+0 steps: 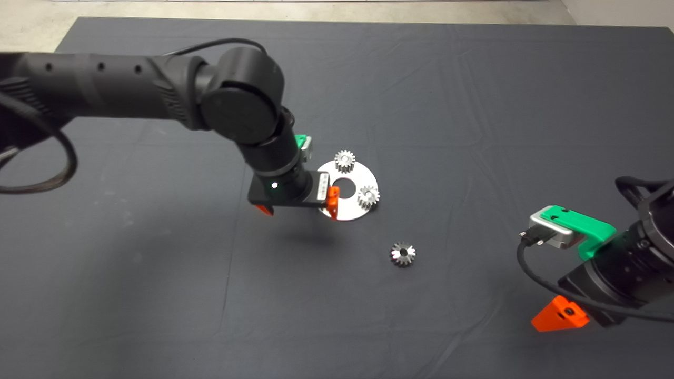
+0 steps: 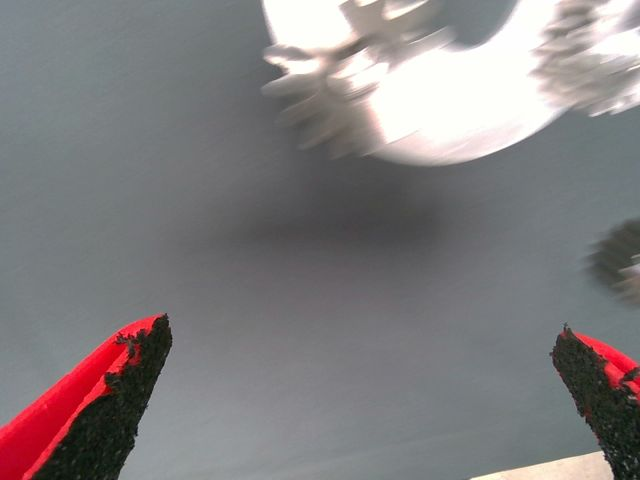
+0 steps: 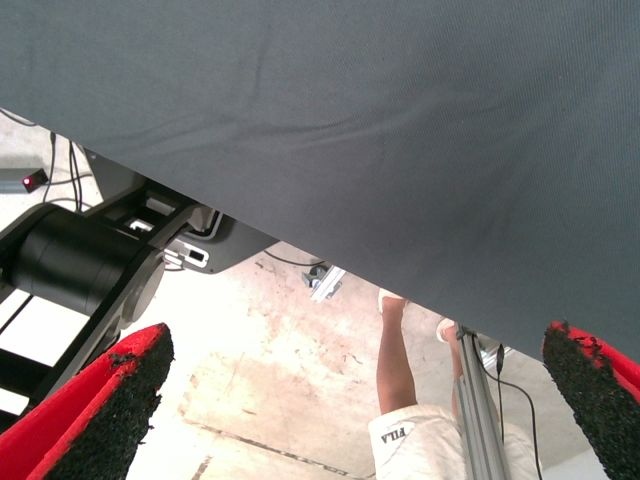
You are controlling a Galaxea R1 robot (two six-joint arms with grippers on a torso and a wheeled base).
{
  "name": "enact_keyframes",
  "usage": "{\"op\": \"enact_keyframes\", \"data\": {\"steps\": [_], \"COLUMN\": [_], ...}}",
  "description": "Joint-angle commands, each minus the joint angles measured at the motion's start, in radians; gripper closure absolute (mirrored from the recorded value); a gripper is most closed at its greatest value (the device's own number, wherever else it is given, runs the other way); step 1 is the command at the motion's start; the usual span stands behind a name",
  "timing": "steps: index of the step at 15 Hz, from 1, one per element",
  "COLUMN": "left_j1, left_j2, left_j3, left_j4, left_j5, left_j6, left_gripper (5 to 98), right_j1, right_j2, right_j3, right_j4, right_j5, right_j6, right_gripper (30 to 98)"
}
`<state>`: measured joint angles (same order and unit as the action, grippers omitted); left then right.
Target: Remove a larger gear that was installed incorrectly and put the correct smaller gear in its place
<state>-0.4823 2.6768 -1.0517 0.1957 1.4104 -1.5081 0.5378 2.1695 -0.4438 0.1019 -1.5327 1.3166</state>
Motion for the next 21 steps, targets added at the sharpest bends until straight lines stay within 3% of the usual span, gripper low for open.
{"op": "enact_keyframes", "data": {"steps": [1, 7, 9, 10, 12, 19, 21], "left_j1": [-0.010, -0.010, -0.010, -0.009, -0.009, -0.007, 0.014], "left_j2": [0.045, 0.068, 0.090, 0.106, 0.117, 0.130, 0.154], "left_j3": [-0.071, -0.155, -0.223, -0.231, -0.241, -0.271, -0.319], "left_j4": [0.013, 0.016, 0.014, 0.013, 0.013, 0.013, 0.013], "left_j5": [-0.007, -0.001, 0.005, 0.020, 0.074, 0.076, 0.079], "left_j6": [0.011, 0.011, 0.018, 0.047, 0.054, 0.055, 0.055], "left_gripper": [5.3, 5.3, 5.3, 5.3, 5.3, 5.3, 5.3], "right_j1": [0.019, 0.018, 0.018, 0.019, 0.019, 0.019, 0.019], "right_j2": [0.002, 0.000, -0.003, 0.002, -0.002, -0.003, -0.004], "right_j3": [0.005, 0.008, 0.008, 0.008, 0.008, 0.008, 0.008], "right_j4": [0.036, 0.036, 0.036, 0.035, 0.036, 0.036, 0.036], "right_j5": [-0.090, -0.090, -0.090, -0.090, -0.090, -0.092, -0.092], "right_j6": [0.001, 0.001, 0.001, 0.001, 0.001, 0.001, 0.001], "right_gripper": [30.9, 30.9, 30.9, 30.9, 30.9, 30.9, 30.9]}}
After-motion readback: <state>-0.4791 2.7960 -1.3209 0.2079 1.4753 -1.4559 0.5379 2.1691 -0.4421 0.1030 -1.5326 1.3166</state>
